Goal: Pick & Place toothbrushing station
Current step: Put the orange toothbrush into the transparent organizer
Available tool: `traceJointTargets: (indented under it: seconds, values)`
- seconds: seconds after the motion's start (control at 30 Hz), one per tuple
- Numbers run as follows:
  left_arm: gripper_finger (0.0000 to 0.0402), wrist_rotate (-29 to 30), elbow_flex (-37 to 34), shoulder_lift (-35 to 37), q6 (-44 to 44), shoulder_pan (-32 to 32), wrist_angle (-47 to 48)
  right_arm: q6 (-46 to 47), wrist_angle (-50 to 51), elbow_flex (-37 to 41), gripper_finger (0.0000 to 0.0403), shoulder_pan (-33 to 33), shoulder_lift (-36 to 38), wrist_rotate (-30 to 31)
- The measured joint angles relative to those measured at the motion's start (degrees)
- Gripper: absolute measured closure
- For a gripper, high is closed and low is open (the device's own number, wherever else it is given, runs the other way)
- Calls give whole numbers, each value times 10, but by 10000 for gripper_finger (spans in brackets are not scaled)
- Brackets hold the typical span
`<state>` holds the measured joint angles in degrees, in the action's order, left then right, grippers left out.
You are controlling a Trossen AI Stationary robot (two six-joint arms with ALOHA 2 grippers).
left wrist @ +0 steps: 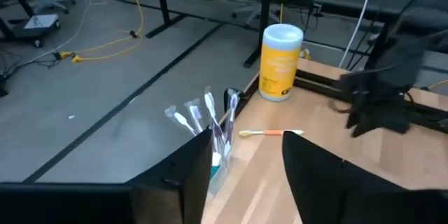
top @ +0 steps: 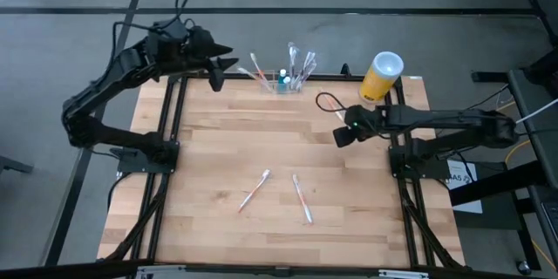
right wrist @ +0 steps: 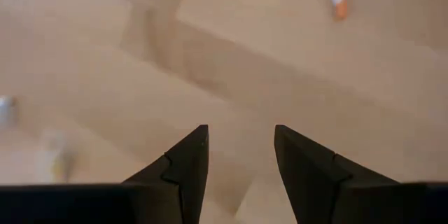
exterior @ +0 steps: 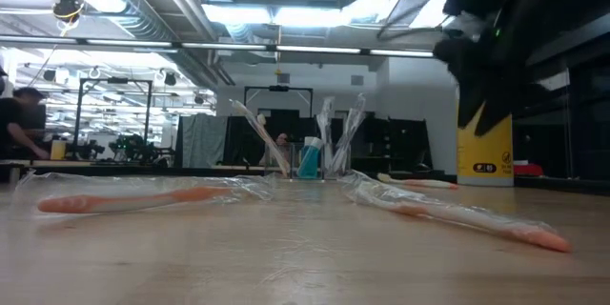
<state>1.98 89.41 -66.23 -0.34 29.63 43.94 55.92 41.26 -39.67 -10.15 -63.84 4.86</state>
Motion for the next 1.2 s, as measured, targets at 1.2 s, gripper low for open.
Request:
traceJointTargets:
  seconds: [1.2]
  values:
    - [231, 12, 0, 15, -66, -56, -22, -298, -187, -22, 236, -175, -267, 48]
